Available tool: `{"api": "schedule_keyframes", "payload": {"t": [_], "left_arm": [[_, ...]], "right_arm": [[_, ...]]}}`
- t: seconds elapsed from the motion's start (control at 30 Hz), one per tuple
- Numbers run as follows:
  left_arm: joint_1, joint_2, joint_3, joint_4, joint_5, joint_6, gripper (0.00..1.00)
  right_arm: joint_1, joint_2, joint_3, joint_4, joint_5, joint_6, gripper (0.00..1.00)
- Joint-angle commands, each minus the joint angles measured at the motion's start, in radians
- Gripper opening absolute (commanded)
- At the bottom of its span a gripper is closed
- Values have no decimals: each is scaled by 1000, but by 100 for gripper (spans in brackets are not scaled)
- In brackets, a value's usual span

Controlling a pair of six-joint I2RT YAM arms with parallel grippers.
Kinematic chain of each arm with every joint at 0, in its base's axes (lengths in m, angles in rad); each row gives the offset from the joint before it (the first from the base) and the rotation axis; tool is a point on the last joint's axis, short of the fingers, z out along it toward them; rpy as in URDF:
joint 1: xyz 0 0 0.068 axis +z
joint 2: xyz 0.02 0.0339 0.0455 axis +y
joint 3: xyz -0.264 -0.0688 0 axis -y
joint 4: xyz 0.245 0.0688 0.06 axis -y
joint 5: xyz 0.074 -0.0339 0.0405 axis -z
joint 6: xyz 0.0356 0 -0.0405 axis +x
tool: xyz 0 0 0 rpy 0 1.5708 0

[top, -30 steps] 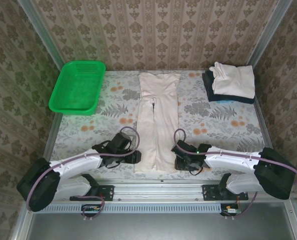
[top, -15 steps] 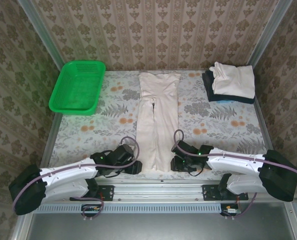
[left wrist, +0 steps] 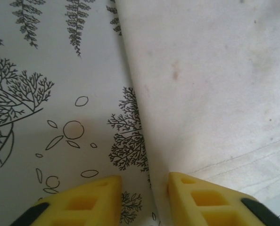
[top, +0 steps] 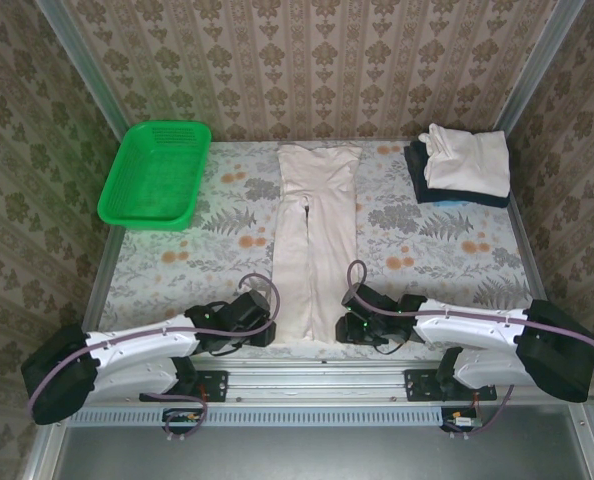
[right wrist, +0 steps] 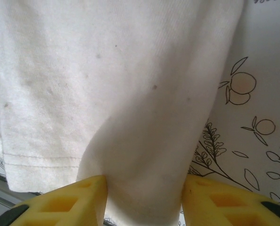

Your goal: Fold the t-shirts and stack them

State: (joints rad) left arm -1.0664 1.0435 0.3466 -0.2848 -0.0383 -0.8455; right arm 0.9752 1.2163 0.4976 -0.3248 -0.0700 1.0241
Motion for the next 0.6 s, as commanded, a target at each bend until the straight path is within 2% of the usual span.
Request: {"api": "schedule_keyframes", "payload": {"t": [0.0, 0.13, 0.23, 0.4, 0.57], "left_arm": [[-26, 34, -31, 195, 154, -7, 26], [-18, -2, -29, 203, 161, 17, 10], [5, -36, -17, 190, 175, 34, 0], [99, -68, 72, 116, 217, 104, 0], [287, 3, 217, 45, 302, 213, 0]], "right_arm": [[7, -4, -8, 24, -11, 14, 38], [6, -27, 9, -17, 8, 10, 18], [5, -66, 41, -101, 66, -3, 10], [-39, -101, 117, -172, 99, -39, 6], [-192, -53, 222, -179, 66, -145, 6]]}}
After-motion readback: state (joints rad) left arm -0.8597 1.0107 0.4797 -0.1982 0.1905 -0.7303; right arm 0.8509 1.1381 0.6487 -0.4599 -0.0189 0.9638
